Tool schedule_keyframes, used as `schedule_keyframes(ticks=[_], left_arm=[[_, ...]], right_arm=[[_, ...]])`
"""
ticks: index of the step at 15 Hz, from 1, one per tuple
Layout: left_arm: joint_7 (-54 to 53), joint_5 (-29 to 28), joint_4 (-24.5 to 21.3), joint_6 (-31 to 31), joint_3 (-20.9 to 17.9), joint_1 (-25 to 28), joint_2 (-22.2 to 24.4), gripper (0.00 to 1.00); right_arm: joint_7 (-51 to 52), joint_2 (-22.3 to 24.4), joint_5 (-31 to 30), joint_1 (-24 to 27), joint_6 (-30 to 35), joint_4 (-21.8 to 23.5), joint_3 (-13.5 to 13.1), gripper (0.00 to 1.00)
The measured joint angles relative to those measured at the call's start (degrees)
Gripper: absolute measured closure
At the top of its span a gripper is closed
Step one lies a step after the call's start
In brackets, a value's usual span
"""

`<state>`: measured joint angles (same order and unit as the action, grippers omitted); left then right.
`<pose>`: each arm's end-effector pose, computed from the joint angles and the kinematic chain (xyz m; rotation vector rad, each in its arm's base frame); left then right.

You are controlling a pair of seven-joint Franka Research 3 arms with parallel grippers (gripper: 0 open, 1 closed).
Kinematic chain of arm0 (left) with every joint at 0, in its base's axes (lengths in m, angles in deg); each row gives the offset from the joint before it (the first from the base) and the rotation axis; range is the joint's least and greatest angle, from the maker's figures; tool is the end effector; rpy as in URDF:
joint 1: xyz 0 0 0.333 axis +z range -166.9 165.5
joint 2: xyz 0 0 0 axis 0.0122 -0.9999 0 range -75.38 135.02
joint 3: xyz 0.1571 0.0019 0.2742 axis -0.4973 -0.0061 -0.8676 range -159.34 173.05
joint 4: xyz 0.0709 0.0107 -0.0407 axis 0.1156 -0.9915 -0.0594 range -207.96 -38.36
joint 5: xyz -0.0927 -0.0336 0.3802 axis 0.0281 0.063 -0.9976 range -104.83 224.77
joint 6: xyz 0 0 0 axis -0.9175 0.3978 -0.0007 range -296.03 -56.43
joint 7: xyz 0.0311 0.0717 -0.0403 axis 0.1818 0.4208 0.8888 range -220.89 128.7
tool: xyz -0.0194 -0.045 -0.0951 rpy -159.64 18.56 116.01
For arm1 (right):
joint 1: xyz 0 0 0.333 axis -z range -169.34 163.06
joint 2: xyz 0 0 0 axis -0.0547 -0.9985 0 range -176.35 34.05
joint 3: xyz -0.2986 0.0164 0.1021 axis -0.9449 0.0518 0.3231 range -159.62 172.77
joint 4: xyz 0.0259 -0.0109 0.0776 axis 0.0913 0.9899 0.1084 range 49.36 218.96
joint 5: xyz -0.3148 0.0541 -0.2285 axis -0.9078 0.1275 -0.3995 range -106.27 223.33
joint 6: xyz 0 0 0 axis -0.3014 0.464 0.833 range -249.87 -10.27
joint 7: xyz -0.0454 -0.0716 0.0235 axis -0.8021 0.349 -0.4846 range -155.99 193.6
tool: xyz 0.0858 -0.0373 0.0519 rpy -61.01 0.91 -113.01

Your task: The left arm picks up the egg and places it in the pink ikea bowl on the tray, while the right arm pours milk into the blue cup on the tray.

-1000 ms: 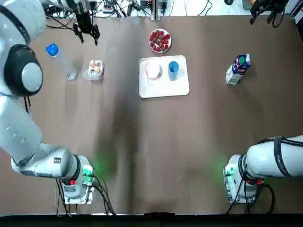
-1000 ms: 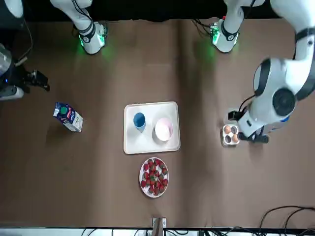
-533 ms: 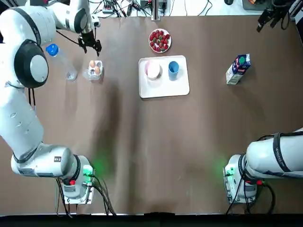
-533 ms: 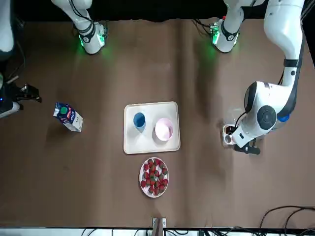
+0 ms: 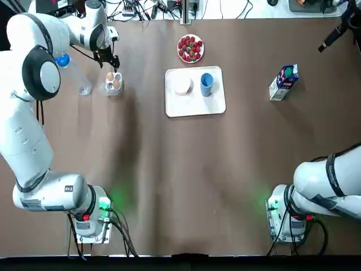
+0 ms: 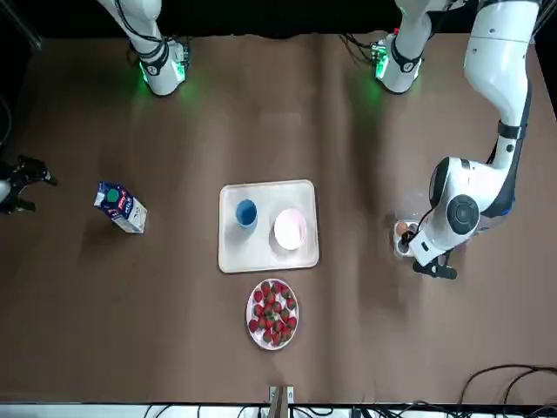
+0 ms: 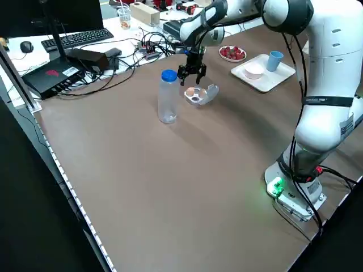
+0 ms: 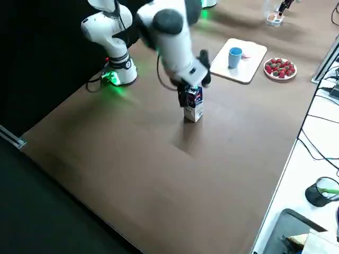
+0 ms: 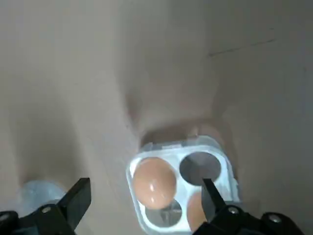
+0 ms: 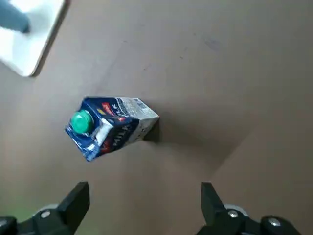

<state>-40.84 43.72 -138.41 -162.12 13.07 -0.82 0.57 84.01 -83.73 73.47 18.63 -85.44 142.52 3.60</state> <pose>0.6286 -0.0597 0.2372 -2.9644 0.3011 0.0986 0.5558 -0.2286 0.4329 -2.6848 -0.8776 -0.0303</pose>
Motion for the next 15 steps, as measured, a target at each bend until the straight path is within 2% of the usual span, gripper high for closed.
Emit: schedule_keyframes(ticks=[4, 5, 11, 12, 13, 14, 15], left_arm=[[0.08, -0.36, -1.29, -2.90, 0.01, 0.86, -0.68, 0.03], [0.23, -0.36, -1.58, -3.25, 0.05, 0.85, -0.74, 0.11], [0.63, -0.37, -3.33, -3.68, 0.17, 0.77, -0.77, 0.19], [0.74, -0.37, -3.51, -3.75, 0.21, 0.76, -0.77, 0.26], [1.11, -0.37, -3.61, -3.82, 0.27, 0.74, -0.75, 0.26], [1.51, -0.37, -3.65, -3.86, 0.37, 0.72, -0.72, 0.30], [1.63, -0.37, -3.65, -3.87, 0.44, 0.67, -0.69, 0.37]], right_arm=[[14.41, -5.72, 6.88, 5.13, 0.01, -1.35, -0.01, 0.00], [16.94, -7.24, 8.18, 6.18, 0.01, -2.18, 0.00, 0.00], [33.14, -12.80, 13.13, 10.25, 0.18, -4.13, 0.03, 0.00], [35.91, -13.61, 14.01, 11.08, 0.25, -4.16, 0.02, 0.00], [38.32, -14.54, 14.83, 11.81, 0.31, -4.18, 0.02, 0.00], [40.52, -15.56, 15.53, 12.42, 0.44, -4.20, 0.02, 0.00], [42.66, -16.65, 15.96, 12.85, 0.49, -4.22, 0.04, 0.00]])
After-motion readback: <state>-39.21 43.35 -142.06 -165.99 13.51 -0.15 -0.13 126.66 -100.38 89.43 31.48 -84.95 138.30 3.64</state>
